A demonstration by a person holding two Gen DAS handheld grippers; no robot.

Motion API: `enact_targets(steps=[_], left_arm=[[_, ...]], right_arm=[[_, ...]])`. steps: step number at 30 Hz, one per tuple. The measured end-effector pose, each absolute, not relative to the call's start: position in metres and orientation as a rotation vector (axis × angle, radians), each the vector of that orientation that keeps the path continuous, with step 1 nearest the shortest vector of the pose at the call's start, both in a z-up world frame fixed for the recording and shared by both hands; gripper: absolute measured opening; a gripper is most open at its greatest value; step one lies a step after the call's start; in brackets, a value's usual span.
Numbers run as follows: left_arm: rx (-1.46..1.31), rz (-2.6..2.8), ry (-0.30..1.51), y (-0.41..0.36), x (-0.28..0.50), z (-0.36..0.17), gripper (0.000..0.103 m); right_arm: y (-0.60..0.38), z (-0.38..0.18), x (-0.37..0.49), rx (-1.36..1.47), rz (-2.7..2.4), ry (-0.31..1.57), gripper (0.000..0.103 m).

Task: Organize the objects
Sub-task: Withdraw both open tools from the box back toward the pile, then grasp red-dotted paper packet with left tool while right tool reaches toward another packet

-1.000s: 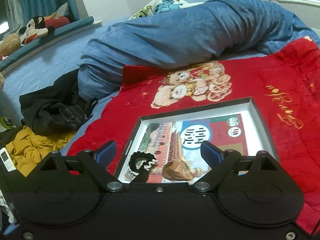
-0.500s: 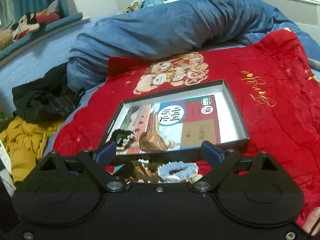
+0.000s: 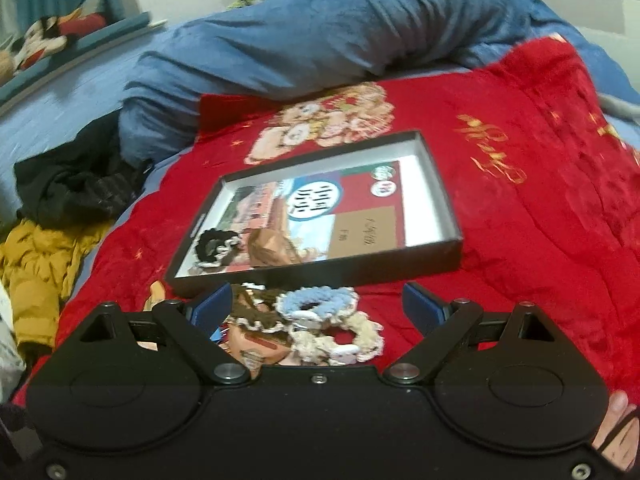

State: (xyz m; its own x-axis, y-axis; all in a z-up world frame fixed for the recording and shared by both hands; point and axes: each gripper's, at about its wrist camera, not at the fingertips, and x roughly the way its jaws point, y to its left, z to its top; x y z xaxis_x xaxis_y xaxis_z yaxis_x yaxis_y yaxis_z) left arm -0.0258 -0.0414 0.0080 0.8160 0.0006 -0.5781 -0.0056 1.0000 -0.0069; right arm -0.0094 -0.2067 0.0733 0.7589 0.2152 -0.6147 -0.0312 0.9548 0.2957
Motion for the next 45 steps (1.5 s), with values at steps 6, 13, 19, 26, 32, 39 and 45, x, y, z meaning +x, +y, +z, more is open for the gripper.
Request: enact_targets(steps=[6,13,19,26,32,39,45], left_arm=[[0.001,0.016,0.606,-0.041,-0.022,0.007,0.090],[0.066,0.117,0.584,-0.035,-0.017,0.008,0.090],[0.061,0.150,0.605,-0.020,-0.013,0.007,0.090],[0.025,0.139,0.655,-0.013,-0.001,0.000,0.082],[0.019,0.157,0.691,-0.009,0.007,-0.009,0.075],[0.018,0.149,0.745,-0.009,0.018,-0.018,0.062],[-0.023,0.149,0.768,-0.004,0.020,-0.020,0.050]], right_arm=[[-0.218,0.062,-0.007,0.313,0.106,0.741,0.092],[-0.209,0.060,-0.004,0.324,0.196,0.776,0.088],[-0.192,0.055,0.001,0.330,0.279,0.815,0.082],[-0.176,0.048,0.008,0.329,0.307,0.861,0.081],[-0.165,0.039,0.016,0.338,0.323,0.907,0.078],[-0.150,0.029,0.024,0.333,0.333,0.956,0.077],[-0.147,0.023,0.027,0.334,0.327,0.973,0.077]])
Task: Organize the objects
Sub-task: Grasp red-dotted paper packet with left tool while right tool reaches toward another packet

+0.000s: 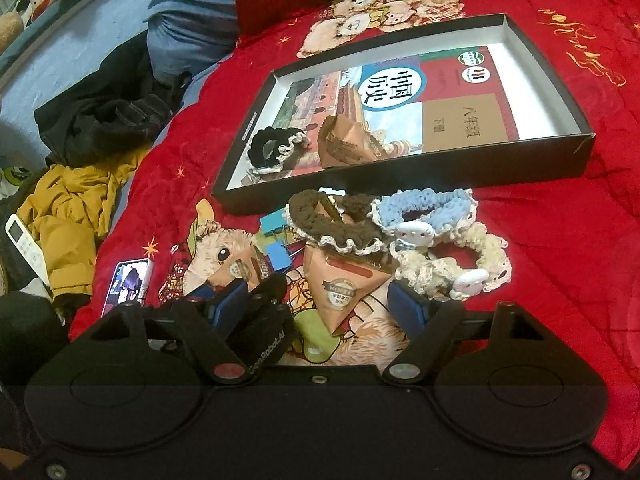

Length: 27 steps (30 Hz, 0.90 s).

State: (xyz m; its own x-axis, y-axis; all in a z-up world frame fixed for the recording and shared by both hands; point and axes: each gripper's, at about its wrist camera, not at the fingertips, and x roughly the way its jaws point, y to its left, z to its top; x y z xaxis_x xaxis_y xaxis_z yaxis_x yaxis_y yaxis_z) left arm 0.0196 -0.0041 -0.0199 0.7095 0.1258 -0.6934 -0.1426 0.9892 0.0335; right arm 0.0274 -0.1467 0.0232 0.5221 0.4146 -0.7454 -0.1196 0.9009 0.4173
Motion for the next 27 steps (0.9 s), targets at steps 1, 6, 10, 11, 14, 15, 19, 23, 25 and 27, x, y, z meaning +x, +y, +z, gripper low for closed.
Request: enact_targets(steps=[1,6,10,11,14,15,19,23,25,27], left_arm=[[-0.016,0.151,0.764,-0.005,0.018,-0.020,0.050],[-0.012,0.157,0.765,-0.008,0.016,-0.018,0.046],[-0.005,0.154,0.764,-0.009,0.015,-0.017,0.044],[-0.004,0.154,0.764,-0.010,0.014,-0.017,0.044],[-0.004,0.151,0.764,-0.010,0.014,-0.017,0.044],[-0.004,0.151,0.764,-0.010,0.013,-0.017,0.044],[0.002,0.149,0.766,-0.011,0.013,-0.017,0.044],[0.001,0.147,0.767,-0.011,0.012,-0.017,0.044],[-0.001,0.147,0.768,-0.011,0.012,-0.017,0.044],[-0.005,0.147,0.768,-0.011,0.012,-0.017,0.044]], right_arm=[[-0.147,0.023,0.028,0.336,0.323,0.977,0.076],[-0.147,0.019,0.031,0.347,0.311,0.986,0.074],[-0.146,0.016,0.033,0.345,0.302,0.989,0.072],[-0.145,0.015,0.033,0.346,0.300,0.990,0.071],[-0.141,0.012,0.036,0.329,0.285,0.996,0.066],[-0.140,0.011,0.036,0.322,0.283,0.999,0.066],[-0.138,0.007,0.037,0.313,0.277,1.007,0.064],[-0.136,0.005,0.039,0.308,0.273,1.007,0.059],[-0.137,0.003,0.041,0.318,0.261,1.007,0.056],[-0.139,0.002,0.042,0.331,0.253,1.013,0.055]])
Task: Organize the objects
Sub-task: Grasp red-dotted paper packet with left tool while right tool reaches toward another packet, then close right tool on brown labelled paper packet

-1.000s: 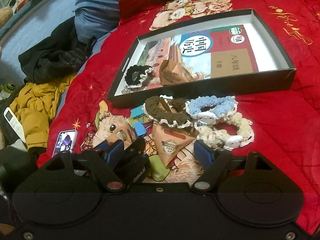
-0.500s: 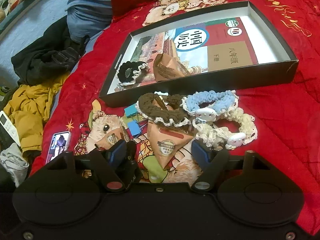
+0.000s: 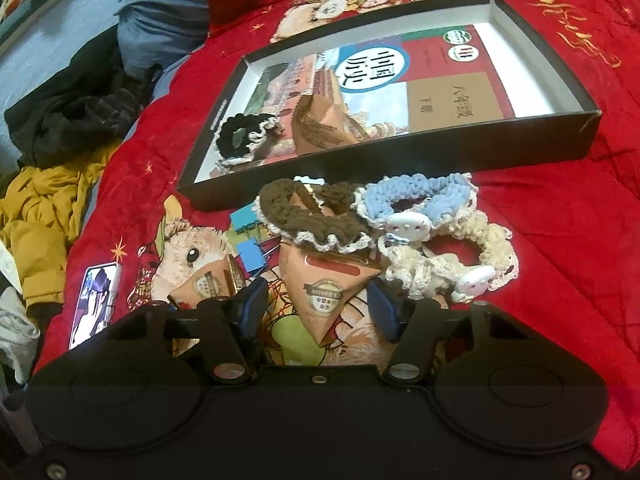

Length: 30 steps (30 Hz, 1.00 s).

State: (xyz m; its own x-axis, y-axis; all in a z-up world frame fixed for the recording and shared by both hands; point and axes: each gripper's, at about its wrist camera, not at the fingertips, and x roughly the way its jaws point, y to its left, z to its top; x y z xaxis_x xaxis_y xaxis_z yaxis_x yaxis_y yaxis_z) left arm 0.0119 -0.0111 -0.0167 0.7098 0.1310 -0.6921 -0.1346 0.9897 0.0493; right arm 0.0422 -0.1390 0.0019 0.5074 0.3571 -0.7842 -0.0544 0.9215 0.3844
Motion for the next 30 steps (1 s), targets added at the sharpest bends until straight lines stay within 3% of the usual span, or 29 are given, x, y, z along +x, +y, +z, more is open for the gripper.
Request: enact_targets(steps=[10,30], left_arm=[[-0.003,0.144,0.766,-0.012,0.011,-0.016,0.043],[0.049,0.050,0.717,-0.030,-0.009,-0.009,0.042]], right_arm=[[-0.142,0.000,0.044,0.321,0.223,1.018,0.040],[-0.150,0.010,0.031,0.318,0.266,1.013,0.028]])
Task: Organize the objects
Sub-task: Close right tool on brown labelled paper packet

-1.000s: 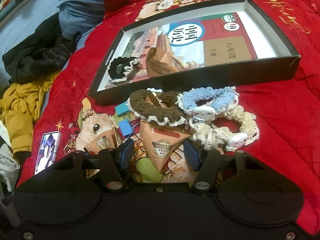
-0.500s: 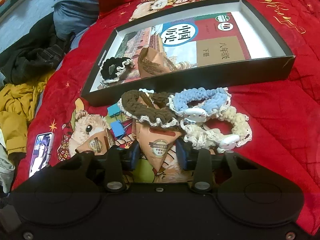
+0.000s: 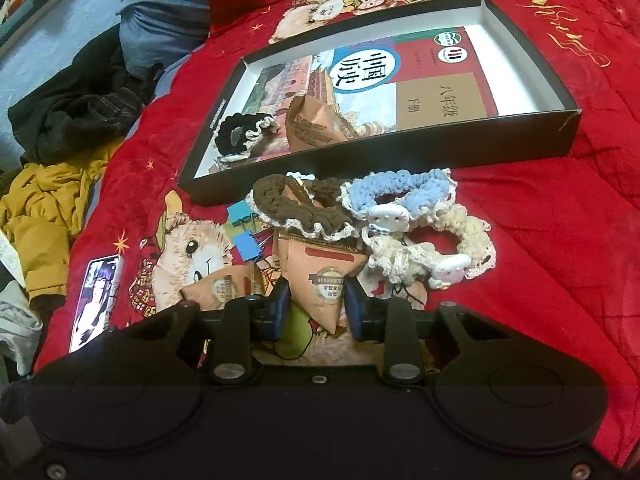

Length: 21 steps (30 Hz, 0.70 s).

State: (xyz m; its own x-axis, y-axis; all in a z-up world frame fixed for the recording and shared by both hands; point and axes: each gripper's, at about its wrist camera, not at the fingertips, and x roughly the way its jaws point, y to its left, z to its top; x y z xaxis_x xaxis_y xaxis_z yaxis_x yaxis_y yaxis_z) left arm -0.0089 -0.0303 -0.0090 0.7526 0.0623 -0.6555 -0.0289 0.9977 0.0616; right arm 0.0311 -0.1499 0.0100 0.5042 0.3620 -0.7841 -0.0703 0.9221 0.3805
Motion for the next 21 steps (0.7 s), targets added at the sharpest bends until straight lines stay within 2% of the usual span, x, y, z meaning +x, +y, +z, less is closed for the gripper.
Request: enact_targets(steps=[21], left_arm=[[0.064,0.021,0.714,-0.036,-0.016,-0.008,0.041]], right_arm=[[-0.171,0.018,0.018,0.380,0.290,1.022,0.027]])
